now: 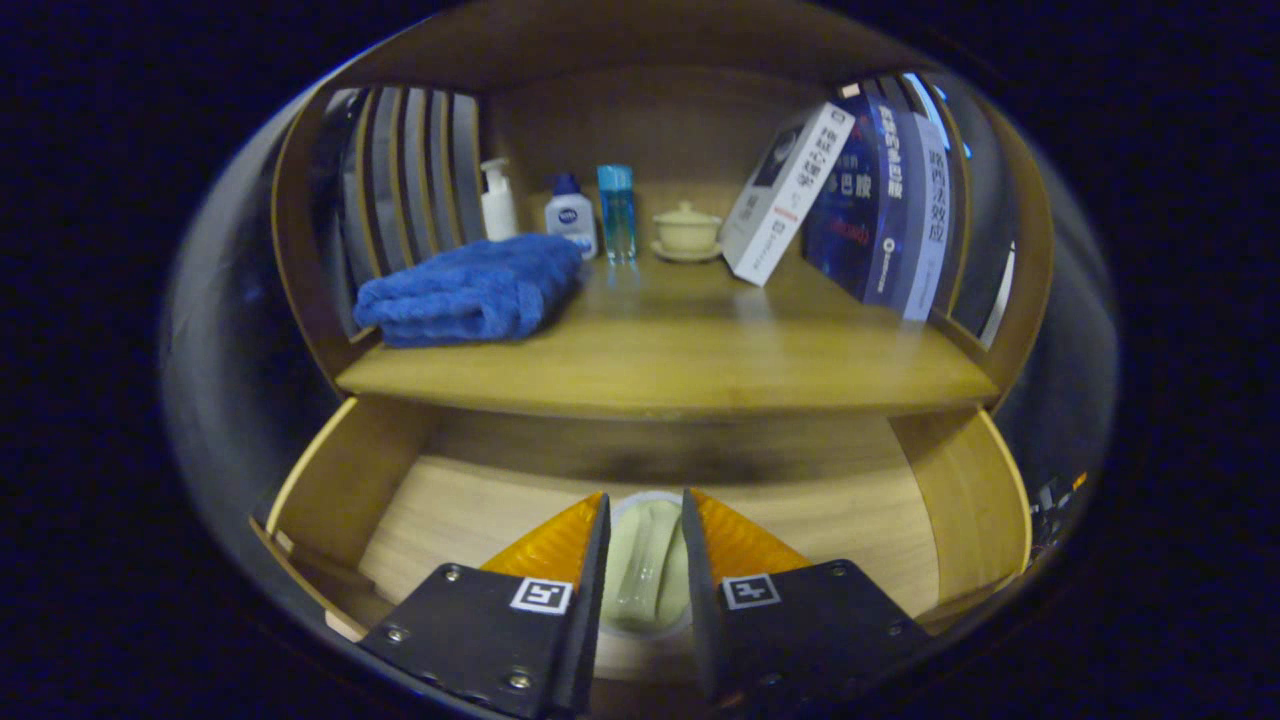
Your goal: Pull open the drawer, take out the items inside it, and place them on the countertop above the cabinet.
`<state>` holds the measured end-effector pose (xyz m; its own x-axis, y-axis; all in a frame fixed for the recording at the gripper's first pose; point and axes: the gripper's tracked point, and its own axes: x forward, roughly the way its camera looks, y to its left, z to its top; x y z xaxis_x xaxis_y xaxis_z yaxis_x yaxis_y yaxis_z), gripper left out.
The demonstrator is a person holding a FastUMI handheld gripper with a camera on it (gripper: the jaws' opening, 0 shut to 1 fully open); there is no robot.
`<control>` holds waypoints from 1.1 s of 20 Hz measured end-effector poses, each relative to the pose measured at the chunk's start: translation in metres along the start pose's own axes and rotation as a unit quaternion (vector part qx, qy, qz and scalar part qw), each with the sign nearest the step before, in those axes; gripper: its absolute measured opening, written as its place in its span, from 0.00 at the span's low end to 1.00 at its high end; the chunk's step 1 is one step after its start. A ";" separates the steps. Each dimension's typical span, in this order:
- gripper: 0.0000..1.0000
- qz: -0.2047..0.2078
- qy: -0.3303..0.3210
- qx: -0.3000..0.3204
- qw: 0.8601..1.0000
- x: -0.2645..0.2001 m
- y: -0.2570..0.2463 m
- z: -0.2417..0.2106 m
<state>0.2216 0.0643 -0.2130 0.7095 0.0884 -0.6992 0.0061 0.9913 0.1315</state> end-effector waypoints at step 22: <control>0.14 0.055 -0.042 -0.007 0.998 -0.044 0.022 -0.003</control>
<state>0.1883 0.0824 -0.1815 0.7614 0.1890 -0.6201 -0.0851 0.9774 0.1934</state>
